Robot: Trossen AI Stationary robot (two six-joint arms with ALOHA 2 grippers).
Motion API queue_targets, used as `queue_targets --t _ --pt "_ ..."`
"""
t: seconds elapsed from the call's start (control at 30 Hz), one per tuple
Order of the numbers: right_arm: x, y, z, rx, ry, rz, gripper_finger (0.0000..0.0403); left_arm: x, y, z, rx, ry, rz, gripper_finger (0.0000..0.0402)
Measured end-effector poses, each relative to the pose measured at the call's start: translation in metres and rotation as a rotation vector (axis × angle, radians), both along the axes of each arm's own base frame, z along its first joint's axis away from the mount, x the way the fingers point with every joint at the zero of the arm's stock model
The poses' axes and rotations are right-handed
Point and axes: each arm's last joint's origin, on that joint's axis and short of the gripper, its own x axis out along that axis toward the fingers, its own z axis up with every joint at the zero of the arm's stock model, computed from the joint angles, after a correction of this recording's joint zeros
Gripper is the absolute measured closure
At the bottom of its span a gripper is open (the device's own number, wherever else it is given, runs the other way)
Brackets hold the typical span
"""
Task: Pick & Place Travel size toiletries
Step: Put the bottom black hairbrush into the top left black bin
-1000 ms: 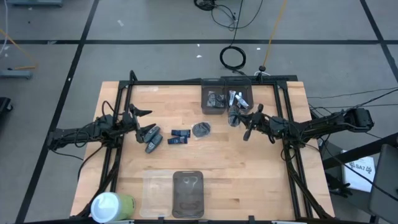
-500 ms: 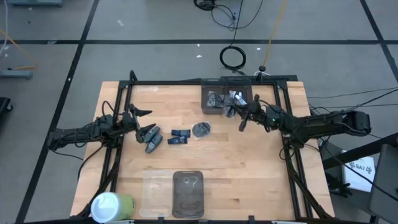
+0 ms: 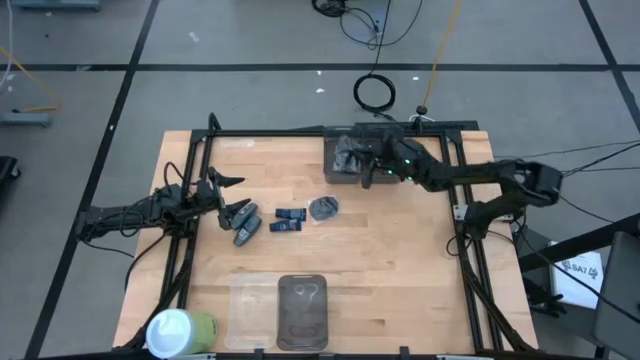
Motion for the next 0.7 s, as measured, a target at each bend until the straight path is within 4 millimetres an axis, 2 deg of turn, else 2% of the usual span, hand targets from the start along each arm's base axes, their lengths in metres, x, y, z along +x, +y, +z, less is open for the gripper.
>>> queue_targets --t 0.13,0.33,0.5,0.7 --pt "0.015 -0.018 -0.015 0.009 0.061 -0.017 0.0403 0.000 0.000 0.000 0.000 0.000 0.000 0.0091" --pt "0.025 -0.040 -0.045 0.064 0.153 -0.061 0.0403 0.000 0.000 0.000 0.000 0.000 0.000 0.0091" --pt "0.027 -0.043 -0.064 0.101 0.205 -0.066 0.0403 0.000 0.000 0.000 0.000 0.000 0.000 0.0092" --pt "0.027 -0.043 -0.064 0.095 0.203 -0.065 0.0403 0.000 0.000 0.000 0.000 0.000 0.000 0.0091"
